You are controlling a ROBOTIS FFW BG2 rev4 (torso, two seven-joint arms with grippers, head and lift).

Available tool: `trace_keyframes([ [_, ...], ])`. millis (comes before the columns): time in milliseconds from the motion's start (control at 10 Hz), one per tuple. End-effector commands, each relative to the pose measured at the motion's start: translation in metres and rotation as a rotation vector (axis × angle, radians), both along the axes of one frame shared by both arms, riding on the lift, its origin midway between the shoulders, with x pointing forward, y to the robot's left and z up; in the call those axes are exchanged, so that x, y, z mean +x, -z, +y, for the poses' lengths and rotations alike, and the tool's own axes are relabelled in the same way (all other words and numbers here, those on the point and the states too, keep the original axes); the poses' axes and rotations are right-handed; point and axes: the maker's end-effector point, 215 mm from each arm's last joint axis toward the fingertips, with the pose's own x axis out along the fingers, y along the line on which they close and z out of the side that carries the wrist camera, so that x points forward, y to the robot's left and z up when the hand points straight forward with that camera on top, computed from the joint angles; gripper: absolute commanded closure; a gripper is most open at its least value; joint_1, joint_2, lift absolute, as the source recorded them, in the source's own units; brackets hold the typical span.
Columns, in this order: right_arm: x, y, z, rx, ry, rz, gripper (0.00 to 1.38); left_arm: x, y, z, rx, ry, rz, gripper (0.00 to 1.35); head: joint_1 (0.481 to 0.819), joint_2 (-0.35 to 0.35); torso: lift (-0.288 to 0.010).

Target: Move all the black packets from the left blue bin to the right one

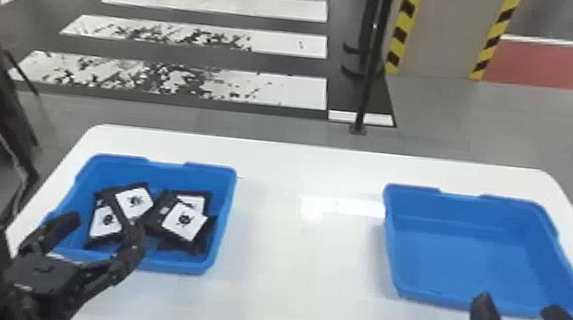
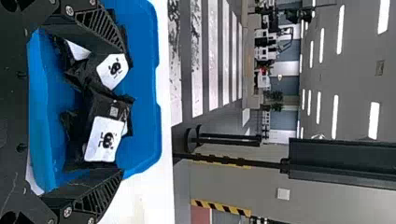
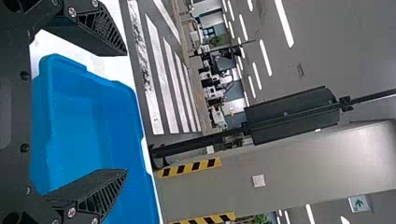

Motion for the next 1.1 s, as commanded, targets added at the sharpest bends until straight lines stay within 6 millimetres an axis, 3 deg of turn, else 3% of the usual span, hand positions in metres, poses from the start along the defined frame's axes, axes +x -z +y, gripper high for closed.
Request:
trace_keyframes([
  [0, 0.001, 0.001, 0.001, 0.002, -0.002, 0.000, 0.14, 0.023, 0.007, 0.012, -0.004, -0.011, 0.009, 0.13, 0.695, 0.066, -0.140],
  [200, 0.002, 0.001, 0.001, 0.010, -0.003, -0.002, 0.14, 0.056, 0.025, 0.016, -0.012, -0.002, 0.053, 0.14, 0.695, 0.087, -0.140],
  [500, 0.003, 0.004, 0.003, 0.019, -0.010, 0.001, 0.14, 0.110, 0.052, 0.008, -0.041, 0.044, 0.127, 0.15, 0.695, 0.080, -0.140],
  [800, 0.005, 0.005, 0.007, 0.035, -0.016, -0.001, 0.14, 0.115, 0.101, -0.021, -0.099, 0.140, 0.311, 0.15, 0.695, 0.063, -0.140],
  [900, 0.005, 0.007, 0.008, 0.043, -0.016, 0.001, 0.14, 0.116, 0.107, -0.035, -0.111, 0.180, 0.339, 0.15, 0.695, 0.049, -0.140],
  [1000, 0.005, 0.007, 0.008, 0.043, -0.016, 0.001, 0.14, 0.114, 0.115, -0.038, -0.125, 0.191, 0.372, 0.18, 0.695, 0.035, -0.140],
])
